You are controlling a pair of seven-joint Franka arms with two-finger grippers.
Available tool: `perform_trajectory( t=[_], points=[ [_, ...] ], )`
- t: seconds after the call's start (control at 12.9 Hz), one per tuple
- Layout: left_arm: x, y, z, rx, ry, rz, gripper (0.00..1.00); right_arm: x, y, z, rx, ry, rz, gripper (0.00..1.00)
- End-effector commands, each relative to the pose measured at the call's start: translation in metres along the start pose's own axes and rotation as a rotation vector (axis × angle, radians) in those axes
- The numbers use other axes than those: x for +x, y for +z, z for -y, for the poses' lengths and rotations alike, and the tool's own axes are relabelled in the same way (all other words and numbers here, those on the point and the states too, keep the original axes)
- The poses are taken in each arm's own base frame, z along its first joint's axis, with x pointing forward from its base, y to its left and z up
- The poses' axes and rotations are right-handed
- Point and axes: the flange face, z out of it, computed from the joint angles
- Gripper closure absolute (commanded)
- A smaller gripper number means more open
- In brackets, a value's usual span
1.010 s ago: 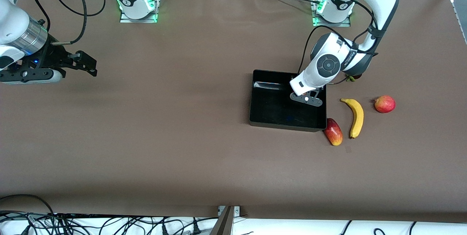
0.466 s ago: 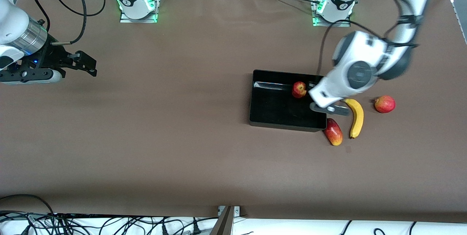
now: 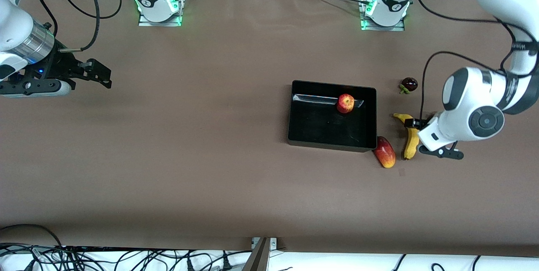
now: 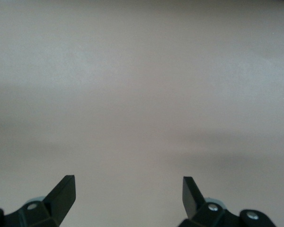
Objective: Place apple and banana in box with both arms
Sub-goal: 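Lower the left gripper onto the yellow banana and grasp it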
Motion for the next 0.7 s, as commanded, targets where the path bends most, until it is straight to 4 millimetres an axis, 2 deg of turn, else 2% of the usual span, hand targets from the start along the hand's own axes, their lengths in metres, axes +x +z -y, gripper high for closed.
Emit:
perform_trajectory(
  t=[0.0, 0.08, 0.16, 0.23, 0.39, 0.47, 0.54, 0.62],
  points=[
    [0.012, 0.044, 0.021, -0.017, 0.105, -0.023, 0.00, 0.002, -0.004, -0.001, -0.003, 0.007, -0.010, 0.00],
    [0.011, 0.056, 0.018, -0.020, 0.129, -0.033, 0.00, 0.002, -0.004, -0.001, -0.003, 0.009, -0.010, 0.00],
    [0.008, 0.068, 0.014, -0.024, 0.136, -0.041, 0.25, 0.002, -0.004, -0.001, -0.003, 0.007, -0.010, 0.00],
    [0.003, 0.082, 0.016, -0.033, 0.134, -0.045, 0.45, 0.002, -0.004, -0.001, -0.003, 0.007, -0.010, 0.00],
    [-0.002, 0.098, 0.021, -0.017, 0.172, -0.081, 0.64, 0.002, -0.004, -0.001, -0.003, 0.007, -0.010, 0.00],
    [-0.004, 0.100, 0.025, -0.001, 0.189, -0.082, 0.78, 0.002, -0.004, -0.001, -0.003, 0.007, -0.010, 0.00],
    [-0.005, 0.100, 0.026, 0.001, 0.214, -0.082, 1.00, 0.002, -0.004, -0.001, -0.003, 0.007, -0.010, 0.00],
    [-0.005, 0.096, 0.027, 0.005, 0.234, -0.078, 1.00, 0.002, -0.004, -0.001, -0.003, 0.007, -0.010, 0.00]
  ],
)
